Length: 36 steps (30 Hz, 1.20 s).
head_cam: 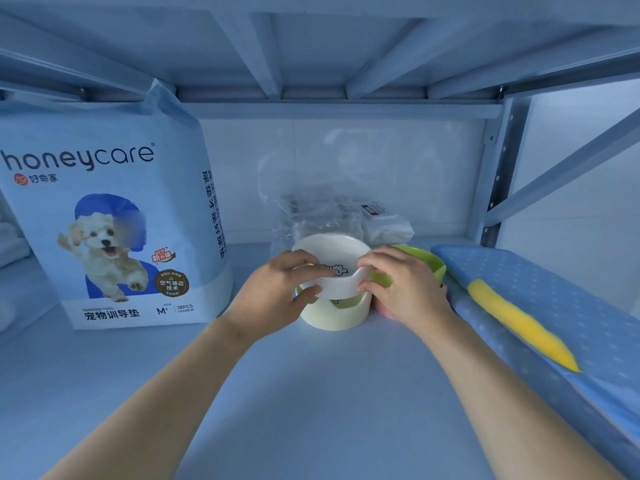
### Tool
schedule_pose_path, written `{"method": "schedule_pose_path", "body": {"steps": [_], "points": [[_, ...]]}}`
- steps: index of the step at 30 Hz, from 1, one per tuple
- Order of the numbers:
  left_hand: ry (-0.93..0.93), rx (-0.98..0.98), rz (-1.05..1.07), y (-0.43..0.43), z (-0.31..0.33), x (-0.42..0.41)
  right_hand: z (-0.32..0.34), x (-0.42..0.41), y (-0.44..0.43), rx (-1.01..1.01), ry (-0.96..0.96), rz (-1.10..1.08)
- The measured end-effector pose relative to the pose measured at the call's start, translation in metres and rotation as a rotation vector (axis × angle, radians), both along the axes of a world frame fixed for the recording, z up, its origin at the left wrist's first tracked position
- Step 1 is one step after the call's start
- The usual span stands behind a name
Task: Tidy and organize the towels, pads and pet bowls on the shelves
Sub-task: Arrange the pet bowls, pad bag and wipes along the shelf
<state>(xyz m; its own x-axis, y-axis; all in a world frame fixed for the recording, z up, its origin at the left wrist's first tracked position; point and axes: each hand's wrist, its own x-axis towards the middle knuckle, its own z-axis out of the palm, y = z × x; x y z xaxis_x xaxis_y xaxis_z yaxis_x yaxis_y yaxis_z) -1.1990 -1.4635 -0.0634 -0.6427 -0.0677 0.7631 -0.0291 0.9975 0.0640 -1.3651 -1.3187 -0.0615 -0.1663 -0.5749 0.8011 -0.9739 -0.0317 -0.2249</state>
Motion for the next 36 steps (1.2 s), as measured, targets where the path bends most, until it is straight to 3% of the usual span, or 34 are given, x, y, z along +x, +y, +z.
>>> {"method": "schedule_pose_path", "body": {"steps": [10, 36], "points": [[0.073, 0.142, 0.042, 0.004, -0.002, 0.0, -0.006, -0.01, -0.003, -0.005, -0.001, -0.056], [0.0, 0.178, 0.07, 0.005, -0.019, -0.003, -0.004, 0.002, 0.006, 0.15, -0.057, -0.022]]}}
